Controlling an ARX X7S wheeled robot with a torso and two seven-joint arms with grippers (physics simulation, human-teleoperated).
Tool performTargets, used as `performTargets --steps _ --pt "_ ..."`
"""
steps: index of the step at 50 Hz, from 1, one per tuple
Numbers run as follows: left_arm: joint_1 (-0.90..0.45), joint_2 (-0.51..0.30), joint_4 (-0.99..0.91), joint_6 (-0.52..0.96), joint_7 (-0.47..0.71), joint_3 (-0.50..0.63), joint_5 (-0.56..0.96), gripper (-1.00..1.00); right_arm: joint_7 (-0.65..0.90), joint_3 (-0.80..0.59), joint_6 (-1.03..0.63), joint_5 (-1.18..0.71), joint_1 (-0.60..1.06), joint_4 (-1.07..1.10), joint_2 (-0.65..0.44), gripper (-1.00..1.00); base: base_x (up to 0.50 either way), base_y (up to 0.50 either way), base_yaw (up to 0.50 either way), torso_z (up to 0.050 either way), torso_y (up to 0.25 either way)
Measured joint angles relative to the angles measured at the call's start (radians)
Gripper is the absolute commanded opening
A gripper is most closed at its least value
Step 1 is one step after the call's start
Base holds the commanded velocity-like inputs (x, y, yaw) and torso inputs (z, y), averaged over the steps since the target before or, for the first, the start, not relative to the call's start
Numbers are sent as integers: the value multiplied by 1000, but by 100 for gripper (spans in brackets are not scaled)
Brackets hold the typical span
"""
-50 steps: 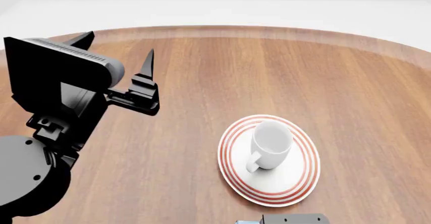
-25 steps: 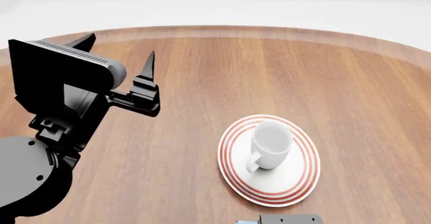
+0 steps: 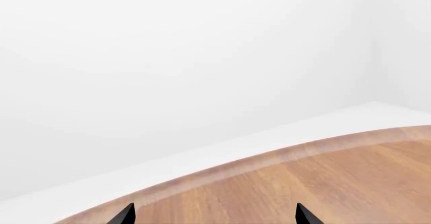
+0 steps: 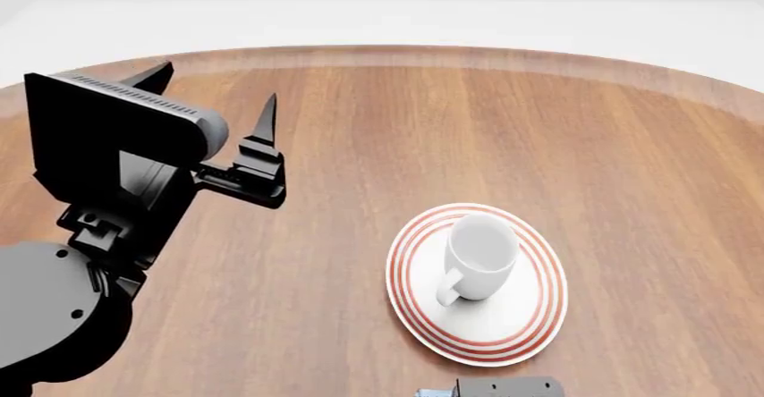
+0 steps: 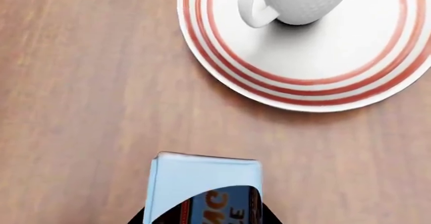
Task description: Pick up the white mug and put it on the plate, and put the chocolate pudding to the right of the plate.
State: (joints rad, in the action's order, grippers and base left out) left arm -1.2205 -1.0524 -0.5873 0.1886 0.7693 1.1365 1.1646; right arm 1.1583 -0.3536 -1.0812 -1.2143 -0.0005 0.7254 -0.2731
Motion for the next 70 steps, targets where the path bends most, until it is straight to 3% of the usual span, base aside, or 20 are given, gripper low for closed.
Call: performTargets --steps 22,32,43,59,70 --pt "7 -5 -2 0 1 -3 0 100 42 4 6 -68 46 63 -27 -100 0 0 0 0 0" --pt "12 -12 1 -5 1 -7 2 100 218 56 24 -330 159 194 -96 -100 0 0 0 0 0" --pt "7 -15 -2 4 3 -10 6 100 366 248 23 -700 315 275 -171 -100 0 0 0 0 0" --pt "1 -17 -4 13 6 -14 9 100 413 415 259 -1066 699 305 -532 -100 0 0 0 0 0" --pt "-3 -13 -5 21 9 -16 10 100 384 512 283 -1116 874 238 -772 -100 0 0 0 0 0"
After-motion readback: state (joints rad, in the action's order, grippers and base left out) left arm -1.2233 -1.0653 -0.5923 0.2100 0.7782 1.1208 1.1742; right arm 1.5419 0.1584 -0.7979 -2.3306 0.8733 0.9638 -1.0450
